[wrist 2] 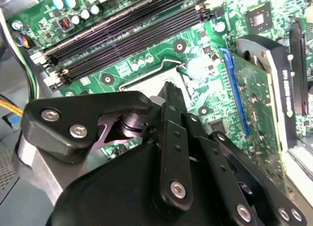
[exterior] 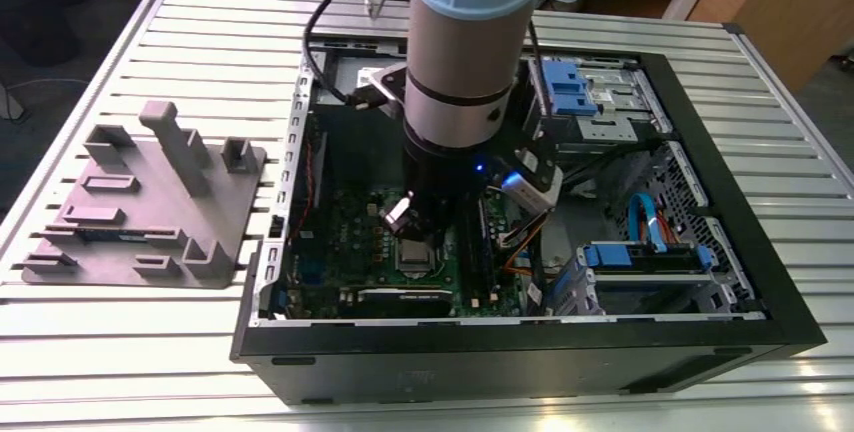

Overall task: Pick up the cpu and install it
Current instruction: 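Install the first cpu locking lever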

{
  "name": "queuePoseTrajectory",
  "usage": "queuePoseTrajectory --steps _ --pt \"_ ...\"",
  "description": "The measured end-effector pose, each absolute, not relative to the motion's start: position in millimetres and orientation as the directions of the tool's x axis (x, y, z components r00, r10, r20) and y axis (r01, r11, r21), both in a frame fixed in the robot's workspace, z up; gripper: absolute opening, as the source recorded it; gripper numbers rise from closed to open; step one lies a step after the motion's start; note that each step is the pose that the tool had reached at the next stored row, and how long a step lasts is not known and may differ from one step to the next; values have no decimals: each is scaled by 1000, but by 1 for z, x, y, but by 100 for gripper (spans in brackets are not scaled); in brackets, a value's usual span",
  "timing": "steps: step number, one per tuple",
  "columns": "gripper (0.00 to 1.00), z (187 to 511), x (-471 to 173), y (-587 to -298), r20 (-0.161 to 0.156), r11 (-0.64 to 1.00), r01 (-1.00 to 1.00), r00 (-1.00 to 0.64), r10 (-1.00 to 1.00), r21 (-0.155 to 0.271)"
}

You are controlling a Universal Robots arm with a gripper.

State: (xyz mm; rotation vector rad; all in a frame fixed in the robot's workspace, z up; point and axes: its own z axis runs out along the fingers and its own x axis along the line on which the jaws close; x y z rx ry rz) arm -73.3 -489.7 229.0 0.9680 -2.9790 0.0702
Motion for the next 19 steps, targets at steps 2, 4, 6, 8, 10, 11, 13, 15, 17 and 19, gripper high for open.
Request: queuePoseTrajectory --steps 2,4,6,8,10,11,13,15,17,19 --pt "10 232 -74 -490 20 809 -587 -810 -586 -41" --pt "10 232 -76 -489 13 809 -586 -810 -587 -46" --pt "10 232 -79 -489 8 809 -586 -810 -586 -49" --pt "10 232 -79 -489 7 809 -586 -810 -586 -50" --pt "10 232 -79 -489 7 809 -586 -810 -586 -50" --pt "10 232 -79 -489 7 809 -586 -810 -586 -50" --pt "10 232 -79 -489 7 809 -586 -810 -586 -50" --pt "10 232 -79 -489 7 809 -586 -810 -586 -50" --pt "10 232 -79 -489 7 809 -586 -810 -586 -50" --pt "10 232 -79 -489 7 809 -586 -810 -586 -50"
